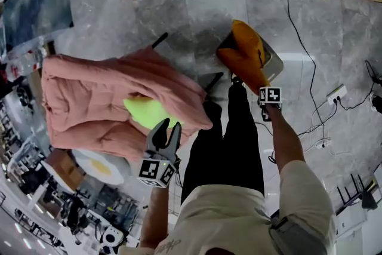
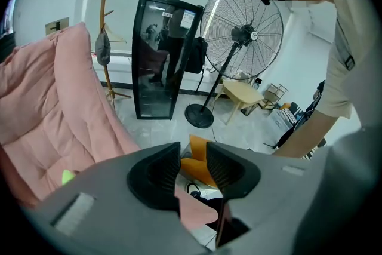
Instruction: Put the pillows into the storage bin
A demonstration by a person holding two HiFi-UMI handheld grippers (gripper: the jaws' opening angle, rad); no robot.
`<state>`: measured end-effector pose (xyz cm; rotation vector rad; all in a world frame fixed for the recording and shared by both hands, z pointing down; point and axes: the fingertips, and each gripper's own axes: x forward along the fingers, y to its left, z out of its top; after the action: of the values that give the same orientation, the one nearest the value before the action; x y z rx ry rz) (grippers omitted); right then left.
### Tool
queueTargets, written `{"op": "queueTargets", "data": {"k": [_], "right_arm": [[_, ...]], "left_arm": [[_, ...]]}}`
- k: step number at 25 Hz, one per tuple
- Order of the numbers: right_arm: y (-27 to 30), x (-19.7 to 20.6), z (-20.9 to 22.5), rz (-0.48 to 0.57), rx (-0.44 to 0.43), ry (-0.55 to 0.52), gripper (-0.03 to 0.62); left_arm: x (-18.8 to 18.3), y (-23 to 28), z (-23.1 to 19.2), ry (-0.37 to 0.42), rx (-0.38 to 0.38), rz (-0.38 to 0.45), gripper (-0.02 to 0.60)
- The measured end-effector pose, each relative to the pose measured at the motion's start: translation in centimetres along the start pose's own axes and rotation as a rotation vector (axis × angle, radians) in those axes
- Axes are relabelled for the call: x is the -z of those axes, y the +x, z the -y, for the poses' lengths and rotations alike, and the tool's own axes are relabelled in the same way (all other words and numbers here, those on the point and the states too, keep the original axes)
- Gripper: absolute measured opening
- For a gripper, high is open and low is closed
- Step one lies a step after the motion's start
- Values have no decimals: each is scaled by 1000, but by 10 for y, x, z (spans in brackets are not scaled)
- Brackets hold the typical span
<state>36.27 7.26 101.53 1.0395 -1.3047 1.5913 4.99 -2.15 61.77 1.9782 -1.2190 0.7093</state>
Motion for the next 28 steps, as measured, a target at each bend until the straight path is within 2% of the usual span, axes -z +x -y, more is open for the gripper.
{"op": "queueTargets", "data": {"k": [7,11,15,22,24,26,27,28], "right_arm": [[22,-20,7,16,106,-18,21],[34,-33,7,7,107,-46,21],[49,-46,-3,-3,82,-64,23],[48,-42,-19,-39,56,-59,33],[37,-36,-25,-56,15,-86,62],[22,-37,-32,-60,-28,-129,158],[11,-40,-35,-49,-41,-152,189],[-1,-45,-39,-31,-47,-174,193]], "left_arm": [[-2,1,0,-25,-41,-2,150],[3,-8,-4,-30,-88,14,146],[2,-22,-11,-14,-160,54,112],[-5,-31,2,-59,-137,159,120],[-9,-32,9,-57,-129,176,123],[-15,-35,15,-53,-123,200,126],[-20,-39,17,-53,-123,217,126],[-26,-43,18,-55,-126,233,126]]}}
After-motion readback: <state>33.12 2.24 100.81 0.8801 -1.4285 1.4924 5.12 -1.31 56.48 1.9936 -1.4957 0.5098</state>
